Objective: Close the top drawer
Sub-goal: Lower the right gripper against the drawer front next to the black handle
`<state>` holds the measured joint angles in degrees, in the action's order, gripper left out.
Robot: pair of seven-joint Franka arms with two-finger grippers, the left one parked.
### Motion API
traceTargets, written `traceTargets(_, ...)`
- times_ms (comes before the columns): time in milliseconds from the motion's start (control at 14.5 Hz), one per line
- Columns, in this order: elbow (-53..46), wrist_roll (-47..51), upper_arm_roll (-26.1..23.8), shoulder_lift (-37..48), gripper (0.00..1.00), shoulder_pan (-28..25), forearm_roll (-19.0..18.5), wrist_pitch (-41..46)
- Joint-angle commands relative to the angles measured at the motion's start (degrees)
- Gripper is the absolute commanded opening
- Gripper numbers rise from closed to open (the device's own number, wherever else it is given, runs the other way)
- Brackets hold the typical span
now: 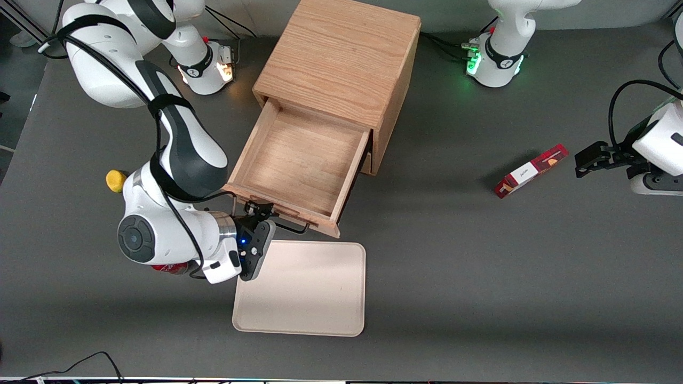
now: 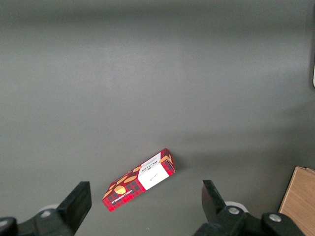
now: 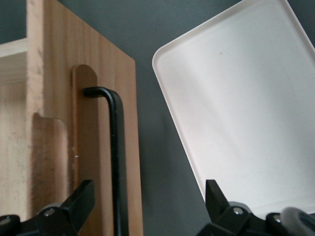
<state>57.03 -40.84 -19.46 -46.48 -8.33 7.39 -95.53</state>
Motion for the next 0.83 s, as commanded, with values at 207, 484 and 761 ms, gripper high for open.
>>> traceTargets(207,-0.17,1.9,0.12,-1.77,1.0,-1.25,-2.11,-1.33)
traceTargets(484,-0.17,3.31,-0.14,-1.68,1.0,-1.17,-1.94,-1.33)
traceTargets(761,0.01,4.72,-1.1,-1.42,1.0,-0.81,-1.41,-0.98)
